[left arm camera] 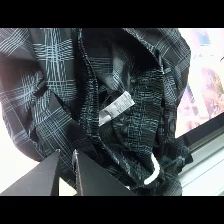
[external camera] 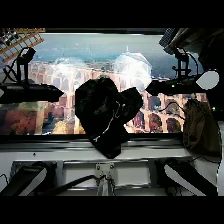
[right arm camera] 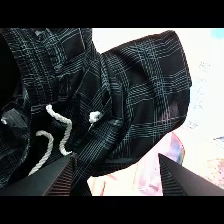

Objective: Fold the clothes and pants, and hang the long-sleeved shirts on hangers.

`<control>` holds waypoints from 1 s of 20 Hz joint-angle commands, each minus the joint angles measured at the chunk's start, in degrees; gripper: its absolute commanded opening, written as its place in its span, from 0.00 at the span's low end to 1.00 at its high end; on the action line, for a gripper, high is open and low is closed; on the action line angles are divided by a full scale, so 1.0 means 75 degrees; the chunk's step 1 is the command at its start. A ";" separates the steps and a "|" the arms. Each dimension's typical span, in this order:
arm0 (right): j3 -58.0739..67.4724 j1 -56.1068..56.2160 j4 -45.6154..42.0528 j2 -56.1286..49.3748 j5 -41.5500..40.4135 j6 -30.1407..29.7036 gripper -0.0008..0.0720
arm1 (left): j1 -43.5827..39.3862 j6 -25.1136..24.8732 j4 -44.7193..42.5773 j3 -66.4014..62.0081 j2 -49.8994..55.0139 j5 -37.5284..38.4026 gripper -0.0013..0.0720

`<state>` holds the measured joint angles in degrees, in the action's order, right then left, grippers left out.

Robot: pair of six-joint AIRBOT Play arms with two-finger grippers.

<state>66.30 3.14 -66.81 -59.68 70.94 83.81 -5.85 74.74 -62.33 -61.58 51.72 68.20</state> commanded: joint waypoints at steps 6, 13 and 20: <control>0.0009 0.0009 0.0000 0.0000 0.0000 0.0003 0.82 | -0.0006 -0.0003 -0.0003 -0.0006 0.0003 -0.0003 0.16; 0.0009 0.0009 0.0000 0.0000 0.0000 0.0003 0.82 | -0.0006 -0.0003 -0.0003 -0.0006 0.0003 -0.0003 0.16; 0.0009 0.0009 0.0000 0.0000 0.0000 0.0003 0.82 | 0.0000 -0.0306 -0.0085 -0.0006 0.0003 -0.0143 0.16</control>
<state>66.30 3.14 -66.81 -59.68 70.94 83.81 -5.85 73.03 -62.74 -61.58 51.72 67.46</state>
